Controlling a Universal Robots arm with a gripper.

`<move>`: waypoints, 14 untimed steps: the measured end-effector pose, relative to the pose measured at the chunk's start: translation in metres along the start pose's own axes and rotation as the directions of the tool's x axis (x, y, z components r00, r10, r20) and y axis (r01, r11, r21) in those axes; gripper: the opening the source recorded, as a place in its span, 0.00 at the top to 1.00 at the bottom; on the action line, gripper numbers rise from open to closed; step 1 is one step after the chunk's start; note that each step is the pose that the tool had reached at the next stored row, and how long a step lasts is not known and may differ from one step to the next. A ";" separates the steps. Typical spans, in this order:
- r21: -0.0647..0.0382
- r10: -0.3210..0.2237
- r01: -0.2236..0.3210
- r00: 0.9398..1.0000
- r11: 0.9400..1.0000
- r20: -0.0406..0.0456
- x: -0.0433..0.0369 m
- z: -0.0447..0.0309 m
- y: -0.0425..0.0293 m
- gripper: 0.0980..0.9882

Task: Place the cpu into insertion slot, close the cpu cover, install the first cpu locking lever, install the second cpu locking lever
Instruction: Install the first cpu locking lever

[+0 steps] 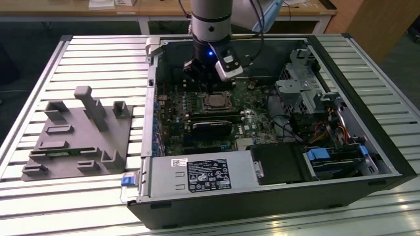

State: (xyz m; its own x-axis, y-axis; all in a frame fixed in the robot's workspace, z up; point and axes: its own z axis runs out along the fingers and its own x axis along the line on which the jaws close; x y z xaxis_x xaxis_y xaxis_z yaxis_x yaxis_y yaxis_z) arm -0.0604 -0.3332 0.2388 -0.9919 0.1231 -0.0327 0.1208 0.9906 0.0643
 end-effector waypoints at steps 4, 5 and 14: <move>-0.001 0.000 0.000 1.000 1.000 0.006 0.0159 -0.0007 -0.0024 0.99; -0.001 0.000 0.000 1.000 1.000 0.008 0.0195 -0.0008 -0.0030 0.99; -0.003 -0.001 0.001 1.000 1.000 0.019 0.0371 -0.0017 -0.0055 0.99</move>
State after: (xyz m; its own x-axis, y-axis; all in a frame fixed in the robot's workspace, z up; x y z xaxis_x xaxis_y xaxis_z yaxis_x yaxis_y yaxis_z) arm -0.0980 -0.3342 0.2389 -0.9911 0.1230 -0.0515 0.1195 0.9906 0.0673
